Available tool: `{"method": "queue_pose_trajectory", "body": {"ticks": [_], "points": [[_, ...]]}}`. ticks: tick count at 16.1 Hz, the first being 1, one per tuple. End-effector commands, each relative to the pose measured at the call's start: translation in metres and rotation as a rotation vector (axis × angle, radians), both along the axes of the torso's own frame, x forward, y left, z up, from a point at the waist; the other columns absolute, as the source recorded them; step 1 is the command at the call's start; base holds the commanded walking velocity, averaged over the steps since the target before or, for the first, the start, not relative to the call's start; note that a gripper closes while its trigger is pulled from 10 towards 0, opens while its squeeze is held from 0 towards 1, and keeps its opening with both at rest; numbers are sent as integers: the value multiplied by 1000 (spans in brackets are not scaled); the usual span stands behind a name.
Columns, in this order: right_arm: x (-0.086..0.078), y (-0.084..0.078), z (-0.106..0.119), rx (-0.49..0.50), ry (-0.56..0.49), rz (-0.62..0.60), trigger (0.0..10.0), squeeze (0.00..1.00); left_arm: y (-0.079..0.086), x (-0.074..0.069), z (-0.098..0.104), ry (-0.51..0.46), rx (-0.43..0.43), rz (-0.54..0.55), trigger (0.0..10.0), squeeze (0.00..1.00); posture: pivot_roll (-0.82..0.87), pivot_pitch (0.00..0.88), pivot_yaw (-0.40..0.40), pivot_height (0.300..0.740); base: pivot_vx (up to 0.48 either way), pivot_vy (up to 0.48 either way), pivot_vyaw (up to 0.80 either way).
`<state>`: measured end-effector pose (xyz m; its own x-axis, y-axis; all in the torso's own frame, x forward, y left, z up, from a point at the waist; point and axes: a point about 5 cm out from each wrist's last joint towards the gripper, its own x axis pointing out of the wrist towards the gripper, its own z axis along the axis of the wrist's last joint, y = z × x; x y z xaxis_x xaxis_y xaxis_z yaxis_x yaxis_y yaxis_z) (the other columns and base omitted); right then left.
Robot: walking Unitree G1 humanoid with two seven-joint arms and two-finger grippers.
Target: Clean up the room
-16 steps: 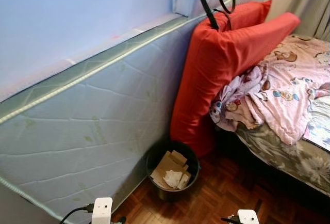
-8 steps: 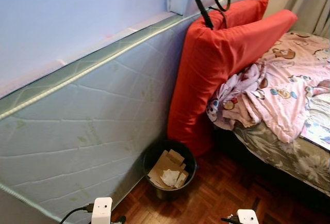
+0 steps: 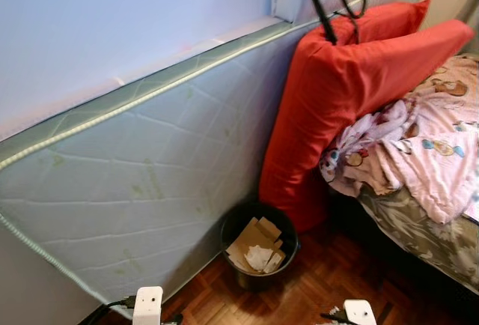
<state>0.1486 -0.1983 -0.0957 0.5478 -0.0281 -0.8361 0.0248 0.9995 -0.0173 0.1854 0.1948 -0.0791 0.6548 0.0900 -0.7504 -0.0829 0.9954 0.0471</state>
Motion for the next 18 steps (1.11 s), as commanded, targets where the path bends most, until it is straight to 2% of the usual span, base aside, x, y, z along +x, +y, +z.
{"method": "queue_pose_trajectory", "body": {"ticks": [1, 12, 18], "points": [[-2, 1, -1, 6, 9, -8, 10000, 0, 1, -2, -1, 15, 3, 5, 10000, 0, 4, 0, -10, 740, 0, 0, 0], [0, -1, 0, -13, 0, 2, 10000, 0, 1, -2, -1, 10, -2, 13, 10000, 0, 4, 0, -14, 740, 0, 0, 0], [-1, 0, 0, 10, -6, -25, 10000, 0, 1, -2, -1, 12, -2, 17, 10000, 0, 3, 0, -15, 740, 252, 0, 0]]}}
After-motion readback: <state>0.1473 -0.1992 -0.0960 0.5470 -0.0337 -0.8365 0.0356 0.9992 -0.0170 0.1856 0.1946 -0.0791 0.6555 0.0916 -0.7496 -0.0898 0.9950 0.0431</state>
